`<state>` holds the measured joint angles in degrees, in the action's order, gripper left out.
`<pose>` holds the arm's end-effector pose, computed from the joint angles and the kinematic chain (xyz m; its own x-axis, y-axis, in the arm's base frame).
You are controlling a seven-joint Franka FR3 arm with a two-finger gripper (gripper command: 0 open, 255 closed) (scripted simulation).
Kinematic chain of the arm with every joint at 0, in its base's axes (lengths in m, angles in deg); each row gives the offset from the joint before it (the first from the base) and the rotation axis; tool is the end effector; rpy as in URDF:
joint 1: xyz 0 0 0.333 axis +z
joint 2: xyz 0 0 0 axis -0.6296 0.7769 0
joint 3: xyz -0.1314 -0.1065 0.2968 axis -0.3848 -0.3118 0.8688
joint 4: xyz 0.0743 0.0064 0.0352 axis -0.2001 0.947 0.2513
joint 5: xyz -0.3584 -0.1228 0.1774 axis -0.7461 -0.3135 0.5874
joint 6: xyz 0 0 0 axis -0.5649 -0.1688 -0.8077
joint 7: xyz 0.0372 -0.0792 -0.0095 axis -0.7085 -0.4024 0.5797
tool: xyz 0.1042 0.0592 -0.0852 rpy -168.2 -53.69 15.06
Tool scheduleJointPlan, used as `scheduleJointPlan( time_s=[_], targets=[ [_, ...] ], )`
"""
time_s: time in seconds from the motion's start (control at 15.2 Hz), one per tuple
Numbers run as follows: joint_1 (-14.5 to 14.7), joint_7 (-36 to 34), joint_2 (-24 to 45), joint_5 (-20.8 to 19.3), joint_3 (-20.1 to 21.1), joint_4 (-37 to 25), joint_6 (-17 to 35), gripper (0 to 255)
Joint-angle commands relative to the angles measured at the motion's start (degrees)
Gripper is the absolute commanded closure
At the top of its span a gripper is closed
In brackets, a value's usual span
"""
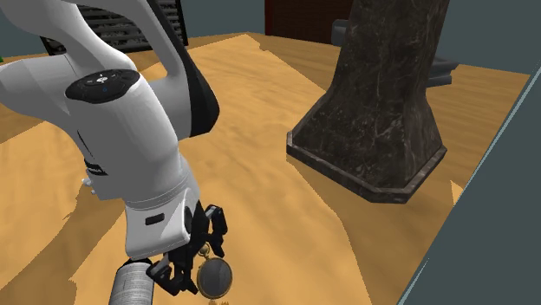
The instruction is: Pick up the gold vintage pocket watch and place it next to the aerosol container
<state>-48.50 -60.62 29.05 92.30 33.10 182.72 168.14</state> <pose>0.4225 -0.0625 0.2001 0.9841 0.0969 0.1488 0.1060 -0.9929 -0.0543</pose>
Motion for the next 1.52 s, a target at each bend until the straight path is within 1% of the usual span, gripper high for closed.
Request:
scheduleJointPlan(
  time_s=[0.0,0.13,0.2,0.73,0.79,1.12,1.32,1.39,1.45],
  targets=[
    [0.2,1.2,2.0,1.4,0.1,-0.1,1.9,255],
    [0.2,2.7,4.0,3.1,0.5,-0.3,3.7,255],
    [0.2,3.9,5.6,4.6,0.8,-0.5,5.1,255],
    [0.1,3.9,5.6,4.6,0.9,-0.5,5.1,255],
    [0.1,3.9,5.6,4.6,0.9,-0.5,5.1,0],
    [0.1,3.9,5.6,4.6,0.9,-0.5,5.1,0],
    [0.0,-0.3,-2.5,-0.9,-0.8,1.0,-1.6,0],
    [-0.3,-1.1,-4.6,-2.0,-0.8,1.2,-3.4,0],
    [-0.4,-1.0,-4.6,-1.9,-0.7,1.2,-3.4,0]
  ],
)
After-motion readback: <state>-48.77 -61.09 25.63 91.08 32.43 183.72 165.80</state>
